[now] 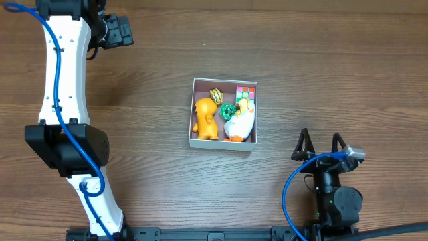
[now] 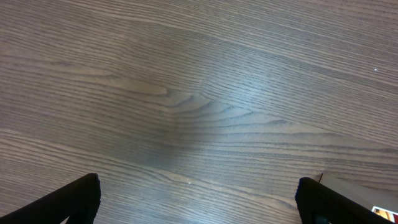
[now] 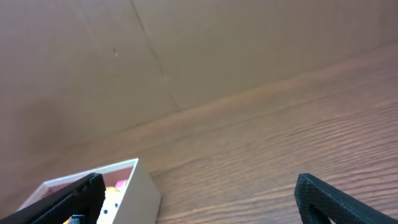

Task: Pack container

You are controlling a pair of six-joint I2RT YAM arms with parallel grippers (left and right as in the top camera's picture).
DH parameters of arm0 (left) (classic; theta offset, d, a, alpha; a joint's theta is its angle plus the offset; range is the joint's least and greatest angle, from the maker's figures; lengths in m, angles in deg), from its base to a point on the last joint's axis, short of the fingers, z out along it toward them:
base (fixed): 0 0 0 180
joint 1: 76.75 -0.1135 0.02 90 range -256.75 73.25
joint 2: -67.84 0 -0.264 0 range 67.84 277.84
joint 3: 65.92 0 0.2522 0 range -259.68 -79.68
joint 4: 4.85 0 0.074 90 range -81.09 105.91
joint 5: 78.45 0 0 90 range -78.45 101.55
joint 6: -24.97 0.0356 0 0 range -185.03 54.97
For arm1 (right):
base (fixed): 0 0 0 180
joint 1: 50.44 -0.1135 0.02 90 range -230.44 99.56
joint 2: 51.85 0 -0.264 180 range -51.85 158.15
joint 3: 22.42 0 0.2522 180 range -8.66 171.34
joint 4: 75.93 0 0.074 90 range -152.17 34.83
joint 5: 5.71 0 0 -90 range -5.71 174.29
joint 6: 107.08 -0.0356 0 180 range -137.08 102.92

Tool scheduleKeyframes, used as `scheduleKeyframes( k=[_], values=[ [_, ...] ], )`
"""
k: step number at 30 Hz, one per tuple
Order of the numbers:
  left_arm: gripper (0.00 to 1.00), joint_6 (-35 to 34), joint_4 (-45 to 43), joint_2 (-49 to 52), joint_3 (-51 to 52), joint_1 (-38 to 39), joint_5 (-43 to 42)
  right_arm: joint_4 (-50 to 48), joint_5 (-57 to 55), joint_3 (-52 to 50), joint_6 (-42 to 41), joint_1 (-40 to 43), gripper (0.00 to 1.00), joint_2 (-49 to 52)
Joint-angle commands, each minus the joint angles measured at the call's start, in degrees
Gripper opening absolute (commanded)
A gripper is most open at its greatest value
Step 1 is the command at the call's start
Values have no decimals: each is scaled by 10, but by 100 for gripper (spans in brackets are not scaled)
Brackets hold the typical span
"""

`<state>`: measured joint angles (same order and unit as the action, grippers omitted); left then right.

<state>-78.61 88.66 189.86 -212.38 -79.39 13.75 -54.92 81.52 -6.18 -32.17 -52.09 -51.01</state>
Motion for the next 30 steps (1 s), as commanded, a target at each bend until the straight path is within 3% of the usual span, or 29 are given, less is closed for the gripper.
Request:
scheduleKeyframes(
  k=[1,30],
  values=[
    [100,-8,-1,-4,-13,0,-2,-10,5,-12,19,-2,100,-7],
    [100,-8,-1,-4,-13,0,-2,-27,8,-20,27,-2,100,-7]
  ],
)
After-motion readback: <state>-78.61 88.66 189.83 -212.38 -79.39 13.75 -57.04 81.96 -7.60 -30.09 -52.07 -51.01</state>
